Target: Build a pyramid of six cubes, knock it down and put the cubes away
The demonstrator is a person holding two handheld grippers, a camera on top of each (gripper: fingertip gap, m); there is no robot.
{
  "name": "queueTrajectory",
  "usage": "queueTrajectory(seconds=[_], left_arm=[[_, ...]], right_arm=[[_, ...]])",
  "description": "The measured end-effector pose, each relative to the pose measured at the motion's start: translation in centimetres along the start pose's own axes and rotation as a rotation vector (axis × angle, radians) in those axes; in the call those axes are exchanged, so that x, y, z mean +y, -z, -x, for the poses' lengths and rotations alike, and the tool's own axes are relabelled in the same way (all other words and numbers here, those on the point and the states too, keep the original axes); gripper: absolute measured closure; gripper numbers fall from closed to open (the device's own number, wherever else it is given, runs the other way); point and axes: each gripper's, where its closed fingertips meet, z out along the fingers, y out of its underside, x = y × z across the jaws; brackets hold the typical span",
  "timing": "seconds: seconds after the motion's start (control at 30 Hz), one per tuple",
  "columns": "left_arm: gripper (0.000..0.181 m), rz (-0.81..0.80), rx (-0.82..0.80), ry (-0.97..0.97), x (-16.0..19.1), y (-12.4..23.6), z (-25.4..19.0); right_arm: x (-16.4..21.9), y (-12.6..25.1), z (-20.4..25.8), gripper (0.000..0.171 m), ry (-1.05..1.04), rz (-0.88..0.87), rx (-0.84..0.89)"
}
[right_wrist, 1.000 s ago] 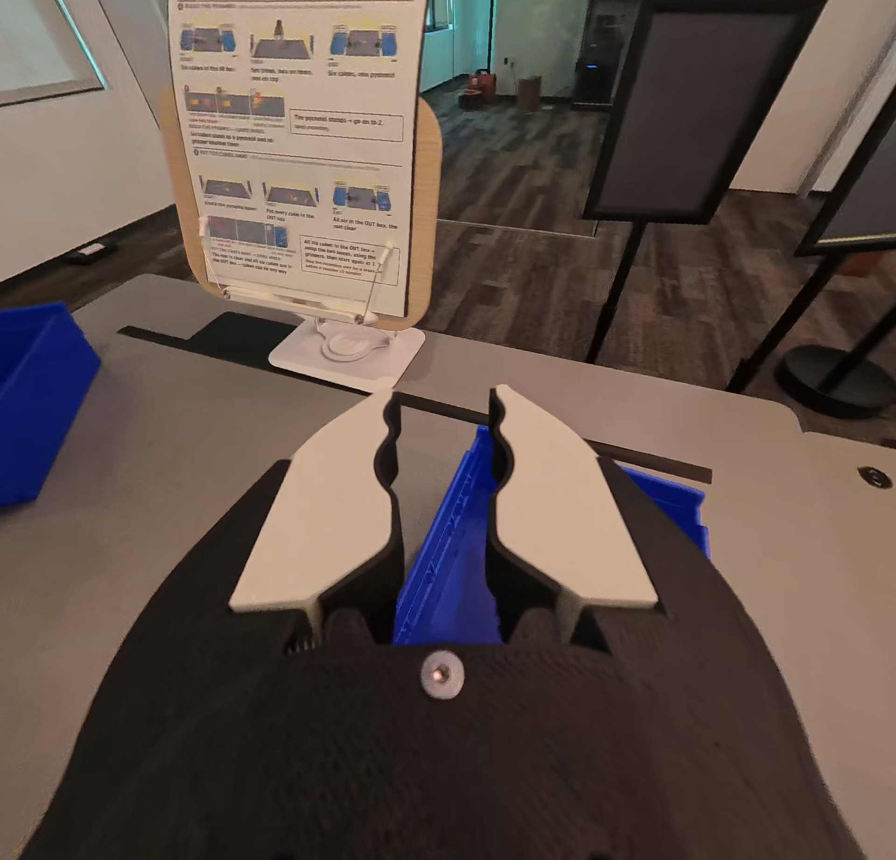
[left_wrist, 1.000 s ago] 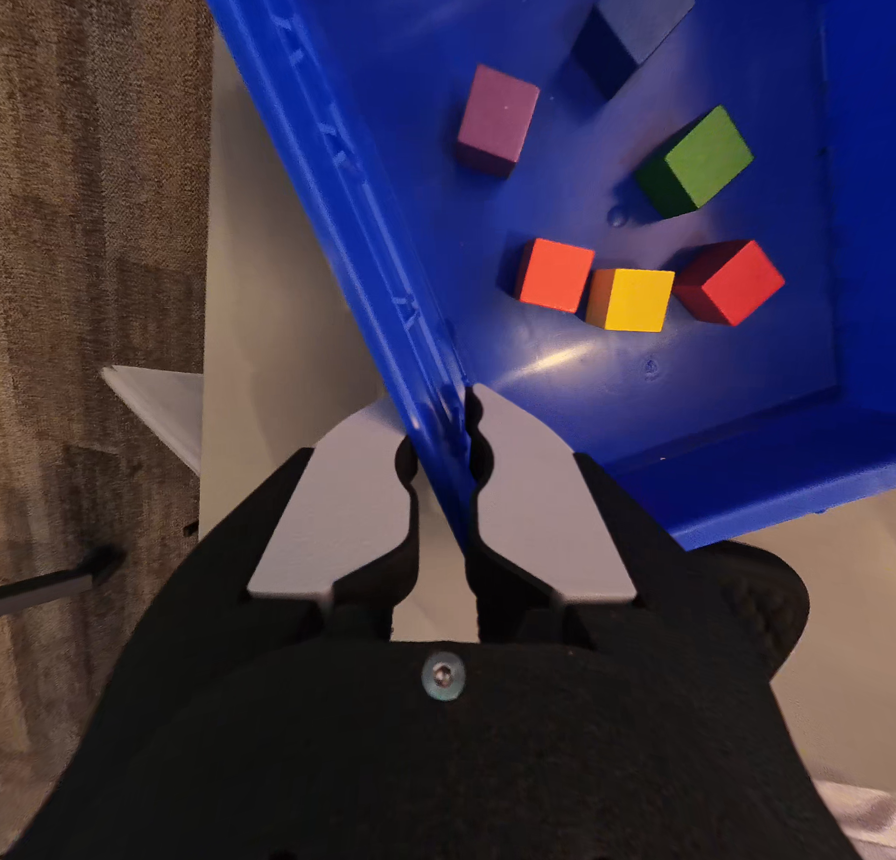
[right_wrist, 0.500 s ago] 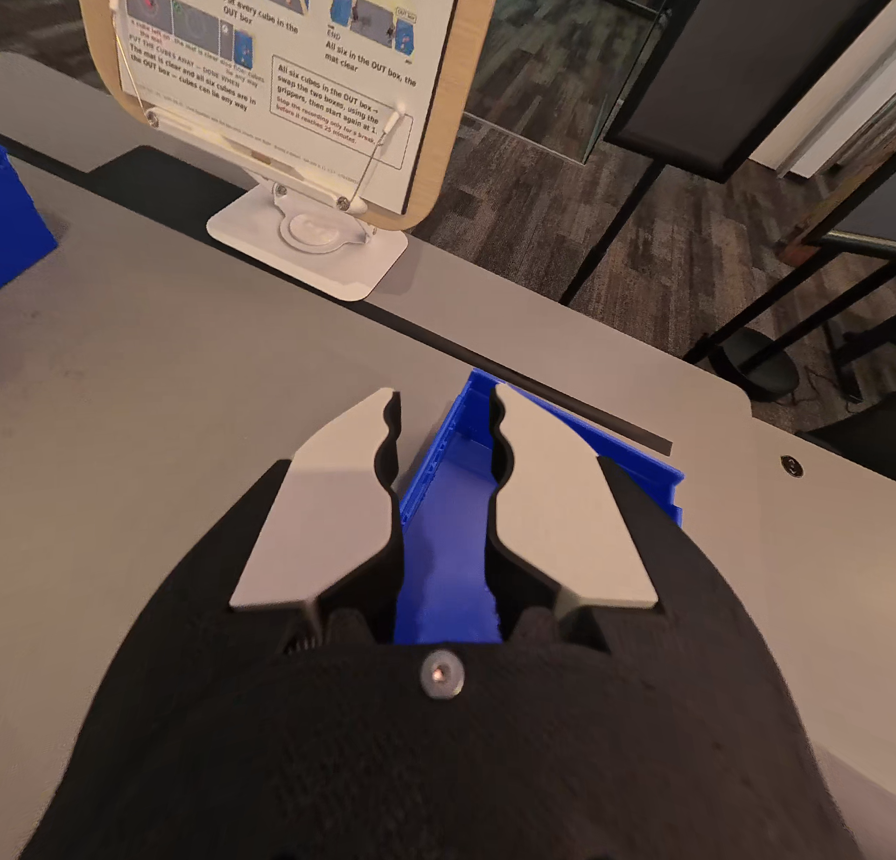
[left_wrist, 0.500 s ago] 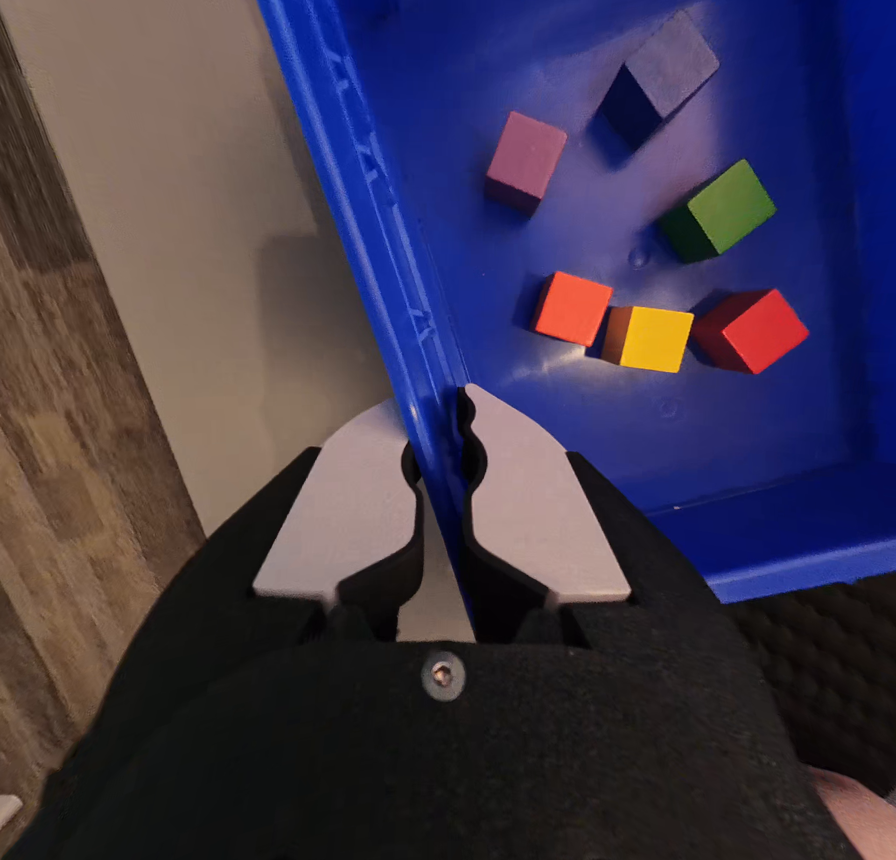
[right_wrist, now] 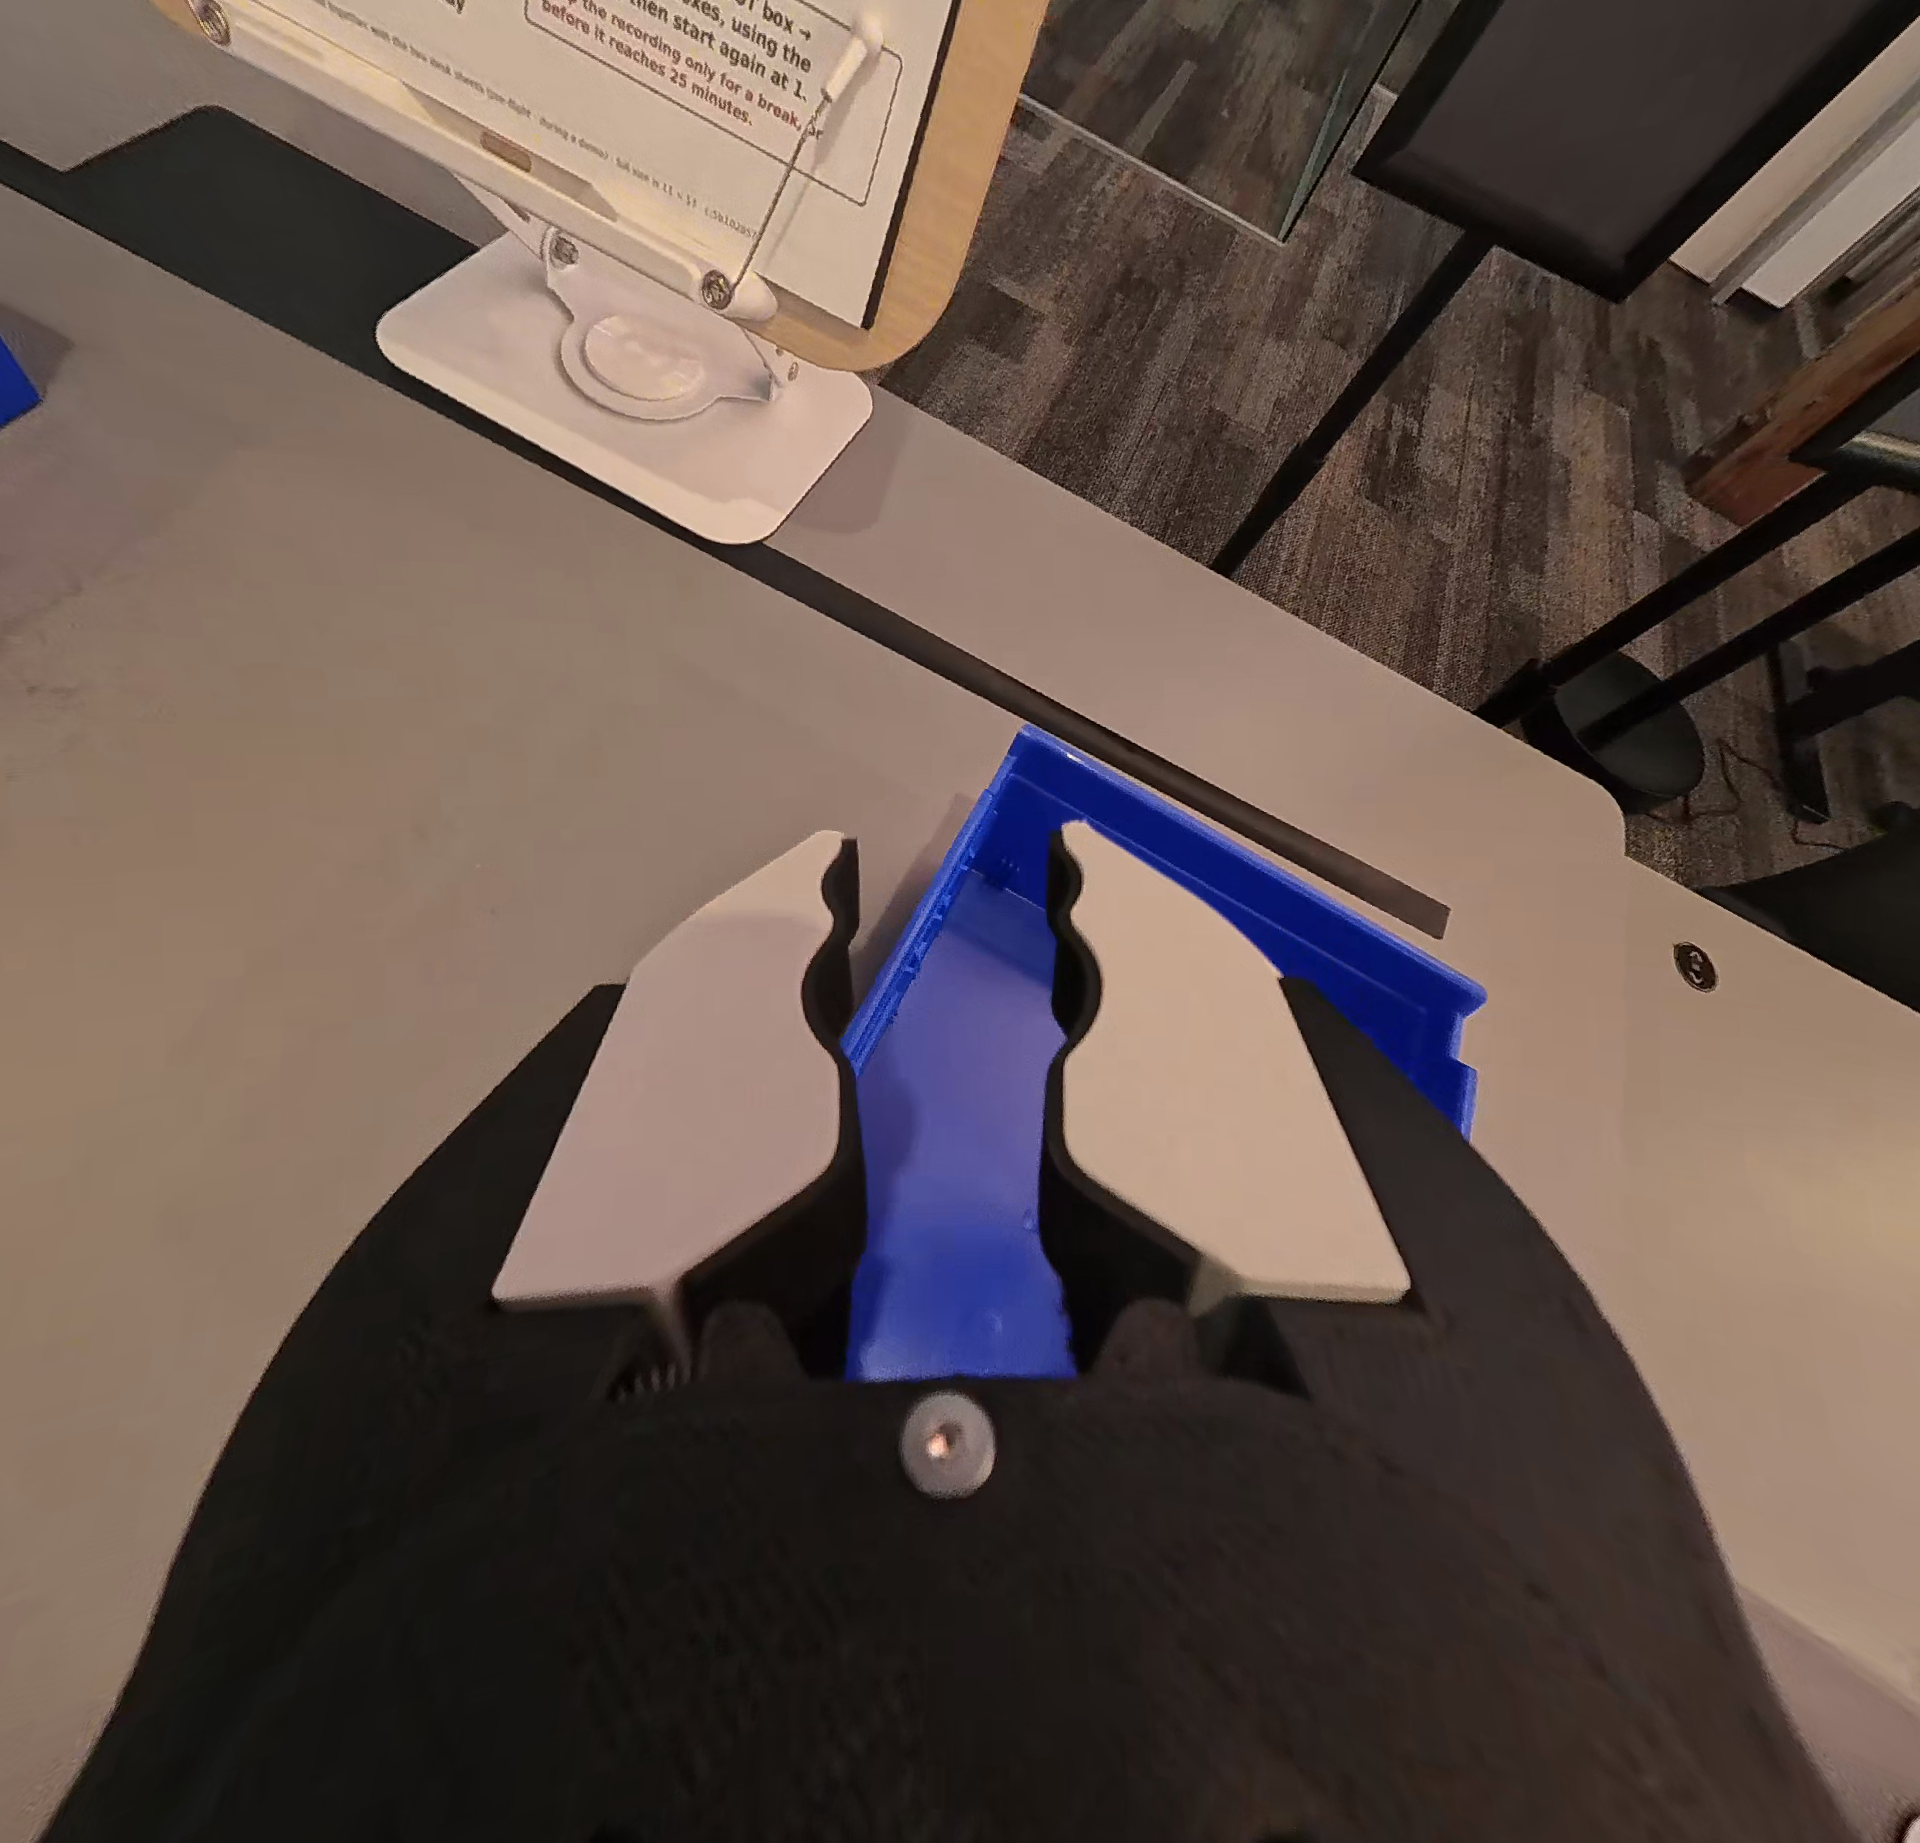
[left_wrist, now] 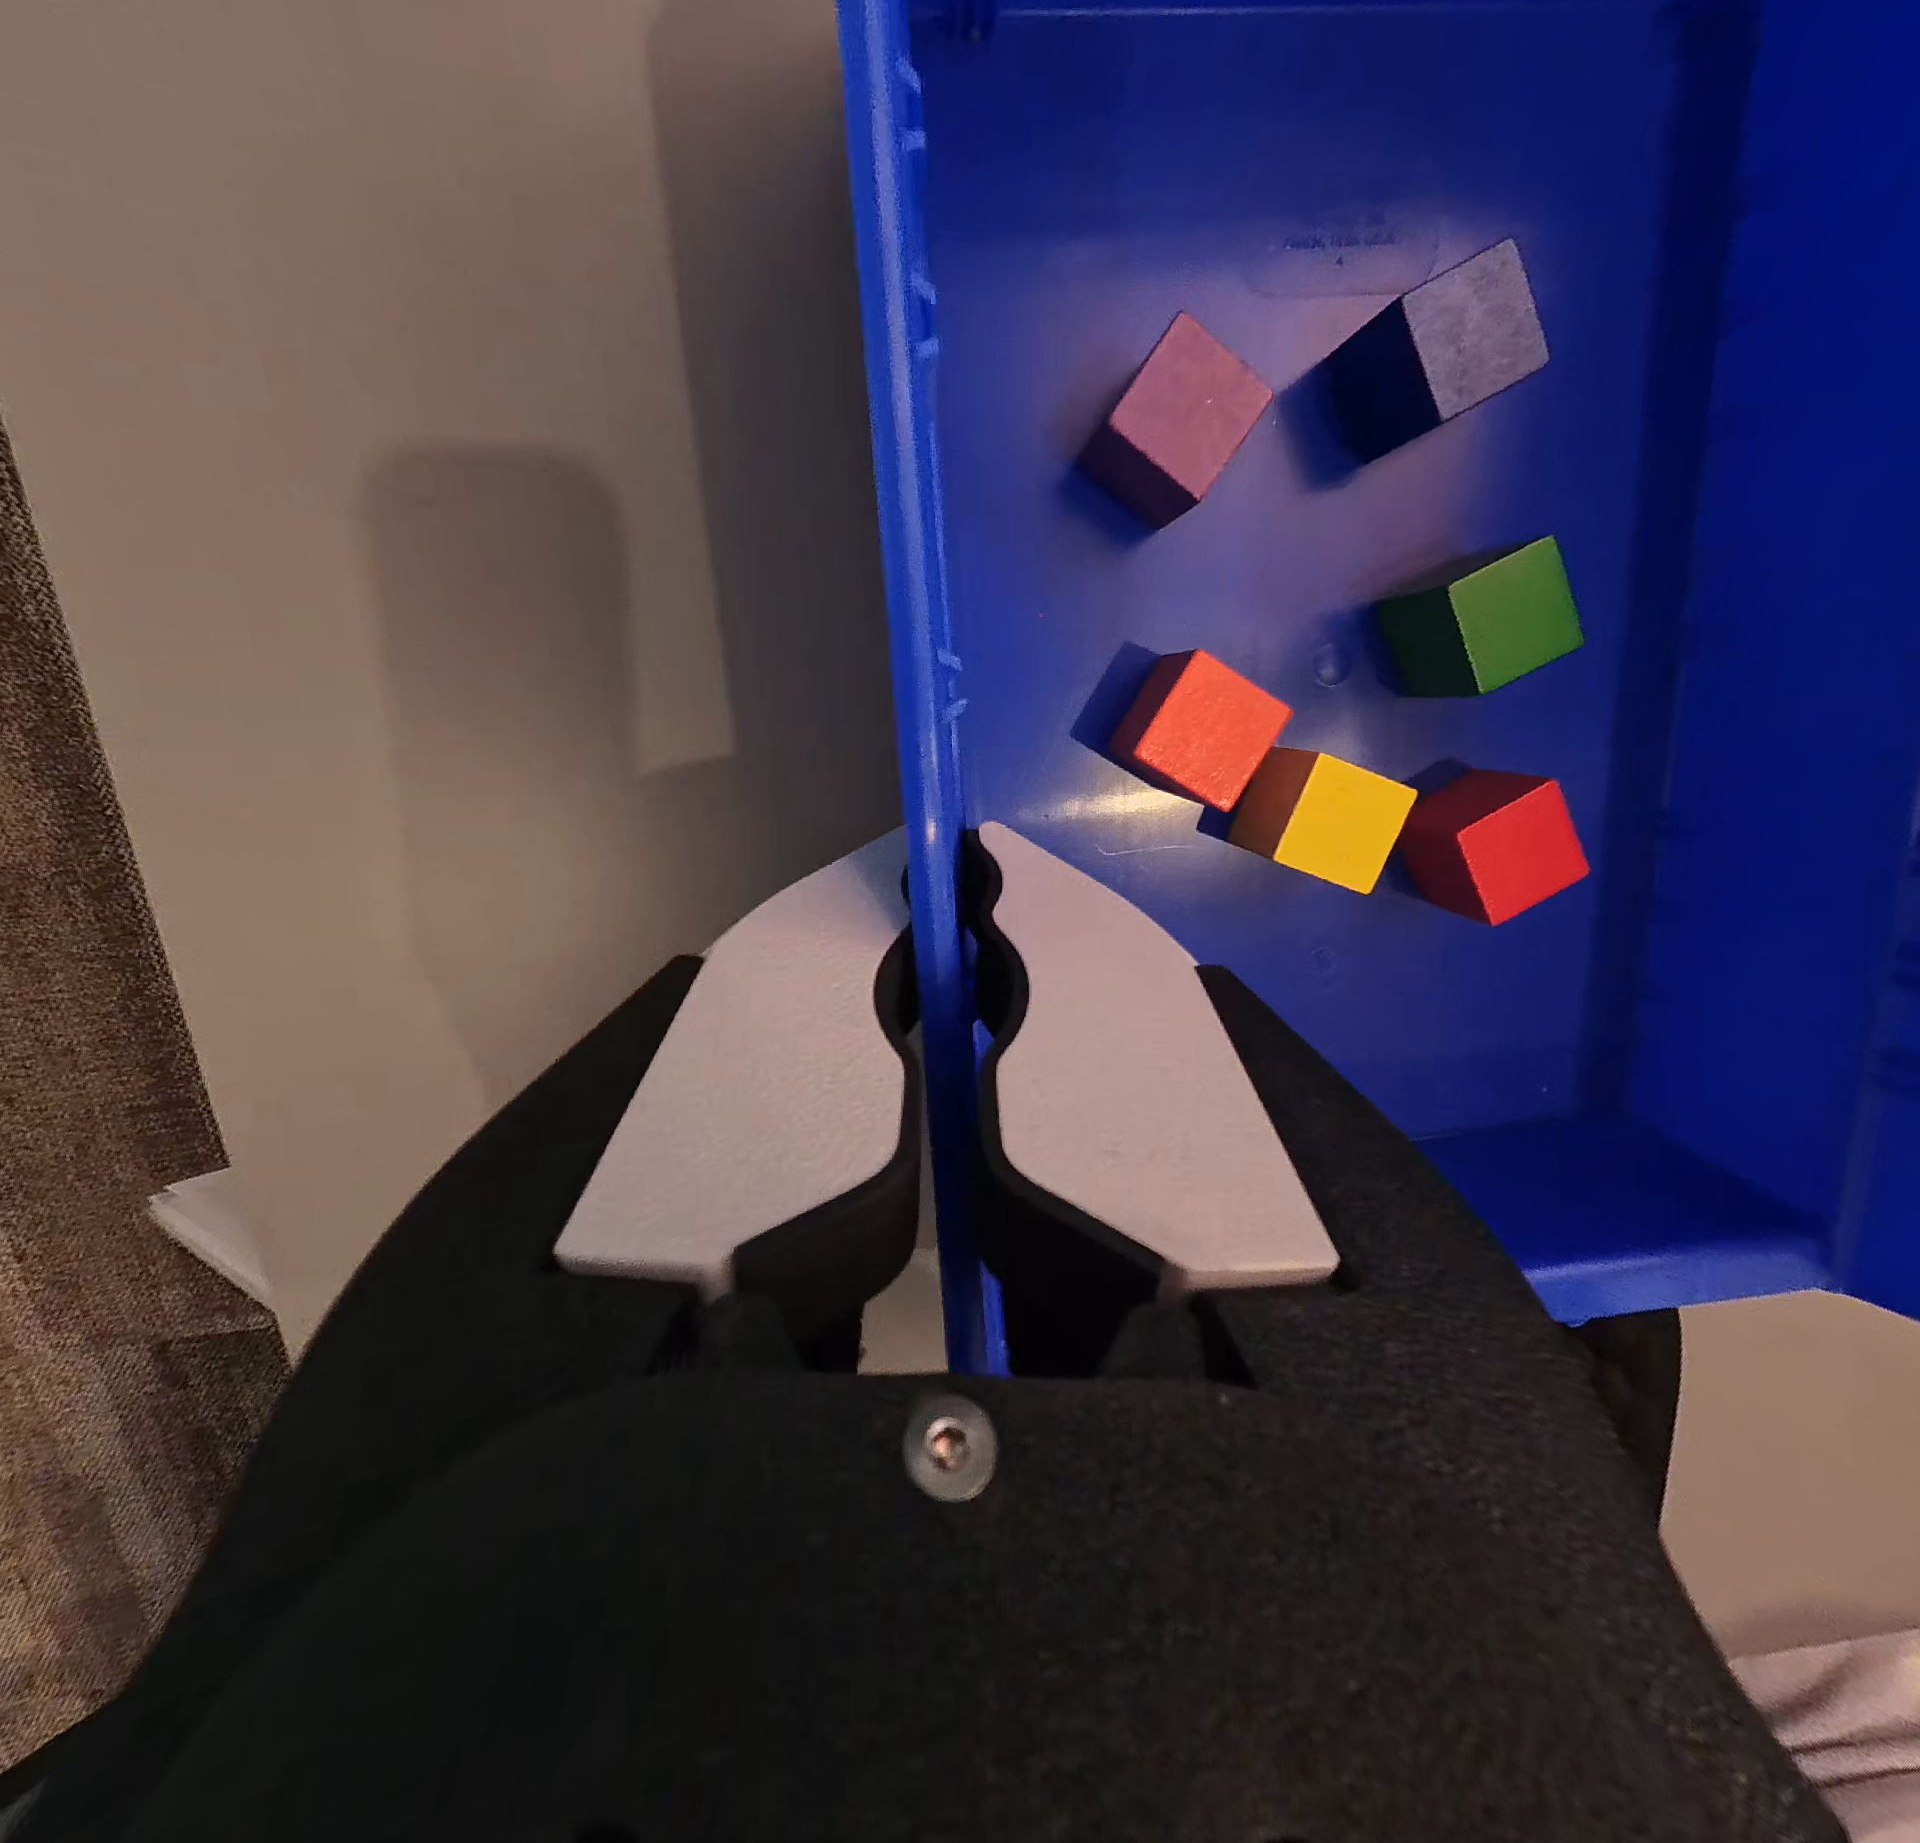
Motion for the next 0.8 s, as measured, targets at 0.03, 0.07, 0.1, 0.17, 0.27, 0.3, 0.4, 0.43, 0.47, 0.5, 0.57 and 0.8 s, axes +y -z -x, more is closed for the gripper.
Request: queueTrajectory(seconds=[0.03,0.07,0.1,0.17,0.27,0.3,0.4,0.43,0.47,0.5,0.57,0.8], left_arm=[[0.177,0.003,-0.007,-0.001,0.0,0.0,0.0],[0.177,0.004,-0.014,-0.002,0.0,0.0,0.0],[0.177,-0.003,-0.018,-0.004,-0.1,0.1,0.0],[0.163,-0.055,-0.003,-0.01,-0.9,0.6,-0.3],[0.152,-0.182,-0.08,-0.068,-2.5,3.4,0.4],[0.153,-0.253,-0.109,-0.118,-3.2,5.1,0.2],[0.151,-0.55,-0.105,-0.323,-5.5,10.8,-3.4],[0.149,-0.61,-0.058,-0.402,-5.5,12.0,-5.4],[0.139,-0.656,-0.038,-0.478,-5.4,12.6,-7.1],[0.125,-0.682,-0.07,-0.542,-5.4,12.7,-7.9],[0.127,-0.586,-0.121,-0.66,-5.0,11.0,-8.9],[0.145,-0.173,0.204,-0.874,0.0,3.6,-14.1]], right_arm=[[0.1,-0.1,-0.1,0.135,-0.002,0.004,0.001],[0.2,-0.1,-0.2,0.135,-0.002,0.006,0.004],[0.2,-0.2,-0.3,0.135,-0.003,0.007,0.005],[0.2,-0.1,-0.4,0.135,0.001,0.006,0.012],[0.1,0.1,-0.6,0.135,0.009,0.001,0.026],[0.1,0.2,-0.7,0.135,0.01,0.002,0.031],[0.2,-0.1,-0.6,0.135,0.013,0.006,0.027],[0.4,-0.2,-0.6,0.135,0.012,0.012,0.024],[0.5,-0.4,-0.5,0.135,0.013,0.02,0.021],[0.7,-0.6,-0.5,0.135,0.016,0.031,0.02],[1.1,-0.9,-0.5,0.135,0.024,0.052,0.024],[1.8,-1.3,-0.4,0.135,0.034,0.083,0.008]])
